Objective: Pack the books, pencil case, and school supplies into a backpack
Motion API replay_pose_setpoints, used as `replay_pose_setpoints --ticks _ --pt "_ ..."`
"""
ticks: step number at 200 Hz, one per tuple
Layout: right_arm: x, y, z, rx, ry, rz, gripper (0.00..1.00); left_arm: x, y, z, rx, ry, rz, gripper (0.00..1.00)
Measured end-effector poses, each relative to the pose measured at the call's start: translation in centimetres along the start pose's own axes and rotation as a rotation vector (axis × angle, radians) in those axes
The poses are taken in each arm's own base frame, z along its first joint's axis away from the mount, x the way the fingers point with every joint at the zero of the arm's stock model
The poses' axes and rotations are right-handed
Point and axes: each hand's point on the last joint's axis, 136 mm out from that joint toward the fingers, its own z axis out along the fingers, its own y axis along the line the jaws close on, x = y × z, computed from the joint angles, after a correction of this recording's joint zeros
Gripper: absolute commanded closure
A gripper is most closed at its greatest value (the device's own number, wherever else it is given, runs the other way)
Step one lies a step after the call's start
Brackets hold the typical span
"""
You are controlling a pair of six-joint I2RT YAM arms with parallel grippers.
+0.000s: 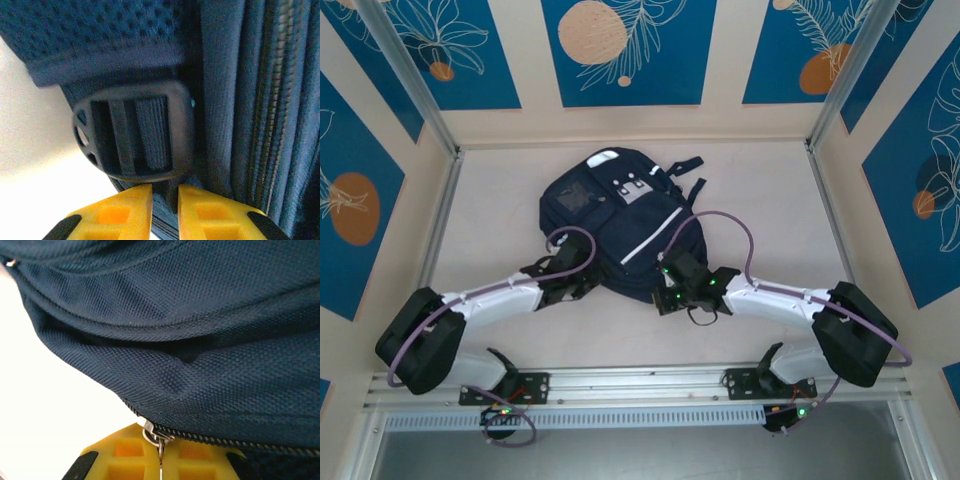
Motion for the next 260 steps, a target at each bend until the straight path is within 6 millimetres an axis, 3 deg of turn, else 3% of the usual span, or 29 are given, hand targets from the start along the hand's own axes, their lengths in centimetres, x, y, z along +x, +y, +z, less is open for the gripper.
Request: replay_pose_setpoints --ticks 53,85,123,163,207,247,260 --pt "-0.5 4.7 1.8 -0.028 0.098 -0.129 1.00 -3.8 1.8 -1.3 -0.067 -0.032 0.040 0.63" --pt "-0.8 6.1 2.6 -0.025 0.151 -0.150 1.00 -4.1 0.7 -3.4 -0.010 -0.046 0.026 0.54" --pt "-0.8 6.7 3.3 -0.022 0.179 -0.159 1.00 -2.3 0.9 -4.8 0.052 -0.015 -0.030 0.53" --pt "-0.6 6.7 3.5 -0.019 0.184 -0.159 1.00 0.6 2.1 -4.1 0.033 0.064 -0.077 0.52" --pt "-0.7 6.7 3.5 -0.020 0.183 -0.159 1.00 1.4 1.3 -2.8 0.041 0.085 -0.095 0.53" --pt "-0.7 6.7 3.5 -0.021 0.182 -0.159 1.00 2.0 1.6 -1.3 0.019 0.103 -0.094 0.60" --pt "-0.7 6.7 3.5 -0.021 0.182 -0.159 1.00 2.1 1.6 -0.9 0.014 0.105 -0.095 0.67"
